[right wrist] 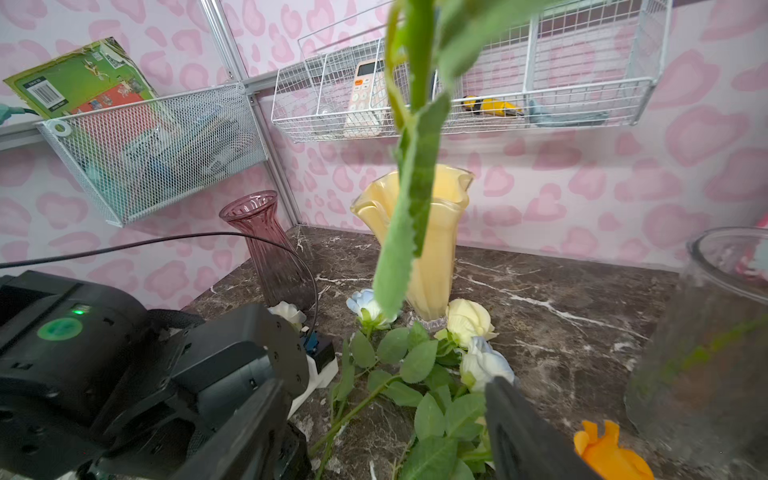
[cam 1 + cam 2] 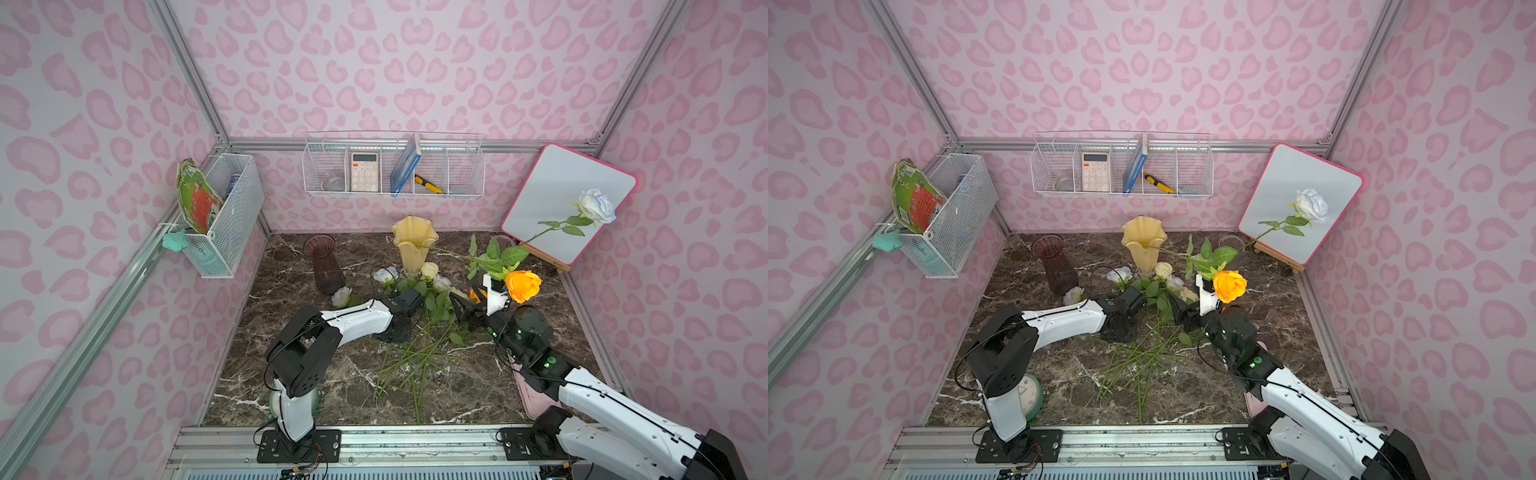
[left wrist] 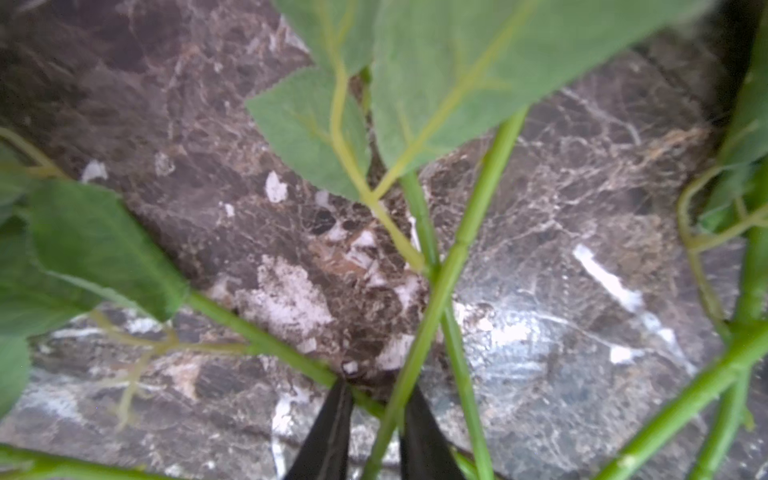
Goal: Arrange the flowers in different vases according to their colors
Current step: Pick up the flower at the center of the board.
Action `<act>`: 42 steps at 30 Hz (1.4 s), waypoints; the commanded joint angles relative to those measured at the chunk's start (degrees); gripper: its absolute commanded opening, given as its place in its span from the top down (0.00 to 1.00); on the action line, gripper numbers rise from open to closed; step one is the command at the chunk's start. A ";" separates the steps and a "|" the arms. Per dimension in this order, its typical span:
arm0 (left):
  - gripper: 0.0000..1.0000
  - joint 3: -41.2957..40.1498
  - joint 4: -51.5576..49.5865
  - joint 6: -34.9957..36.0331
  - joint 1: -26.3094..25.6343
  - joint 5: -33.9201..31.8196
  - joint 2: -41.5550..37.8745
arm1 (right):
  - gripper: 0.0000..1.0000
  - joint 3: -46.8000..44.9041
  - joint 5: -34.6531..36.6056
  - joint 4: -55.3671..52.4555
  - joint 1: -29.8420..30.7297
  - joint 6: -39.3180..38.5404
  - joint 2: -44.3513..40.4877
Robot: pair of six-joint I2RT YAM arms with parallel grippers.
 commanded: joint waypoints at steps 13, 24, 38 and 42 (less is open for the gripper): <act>1.00 0.16 -2.05 -0.23 -1.90 -2.73 -11.87 | 0.23 -2.10 2.37 -1.70 0.10 0.95 -2.52; 1.00 -0.53 -5.39 3.04 -2.08 -2.61 -33.83 | 0.23 -2.03 2.80 -0.44 -0.14 0.32 -0.73; 1.00 -7.31 1.05 3.59 -1.42 -10.42 -40.08 | 0.23 -3.18 1.52 4.02 -0.35 1.03 4.58; 1.00 -8.47 2.29 3.24 -1.38 -13.65 -41.04 | 0.23 -3.92 1.74 4.33 -0.41 1.04 4.39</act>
